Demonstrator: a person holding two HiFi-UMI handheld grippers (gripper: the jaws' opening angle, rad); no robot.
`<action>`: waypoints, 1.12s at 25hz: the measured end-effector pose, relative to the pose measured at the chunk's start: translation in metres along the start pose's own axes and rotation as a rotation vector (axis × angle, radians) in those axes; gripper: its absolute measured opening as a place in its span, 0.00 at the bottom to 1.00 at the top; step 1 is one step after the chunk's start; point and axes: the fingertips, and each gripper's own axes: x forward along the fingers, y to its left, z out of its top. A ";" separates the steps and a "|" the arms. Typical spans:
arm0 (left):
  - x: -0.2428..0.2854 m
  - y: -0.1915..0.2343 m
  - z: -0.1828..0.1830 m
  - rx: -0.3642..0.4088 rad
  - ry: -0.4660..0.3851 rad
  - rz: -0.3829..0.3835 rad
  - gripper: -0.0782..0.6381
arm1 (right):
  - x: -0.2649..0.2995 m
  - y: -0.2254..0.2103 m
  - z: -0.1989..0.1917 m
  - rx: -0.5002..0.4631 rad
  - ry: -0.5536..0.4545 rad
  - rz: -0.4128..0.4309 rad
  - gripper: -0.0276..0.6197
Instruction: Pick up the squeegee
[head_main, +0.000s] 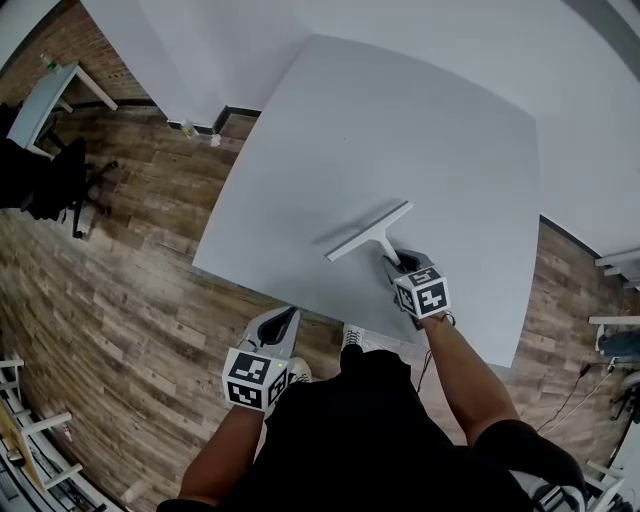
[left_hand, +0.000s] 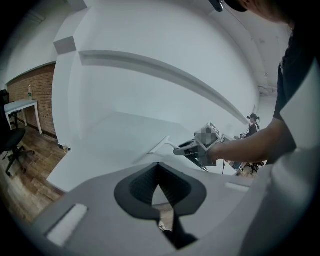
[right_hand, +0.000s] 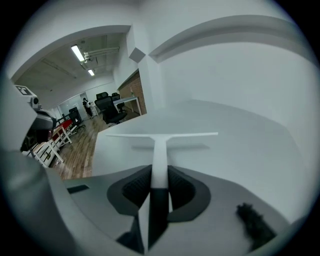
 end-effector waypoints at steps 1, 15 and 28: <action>-0.003 0.000 0.000 -0.003 -0.005 0.000 0.12 | -0.006 0.006 0.004 0.003 -0.016 0.008 0.18; -0.072 0.009 0.025 -0.010 -0.174 -0.027 0.12 | -0.104 0.099 0.066 0.035 -0.269 0.000 0.18; -0.138 -0.002 0.023 0.069 -0.262 -0.110 0.12 | -0.171 0.186 0.073 0.031 -0.388 -0.044 0.18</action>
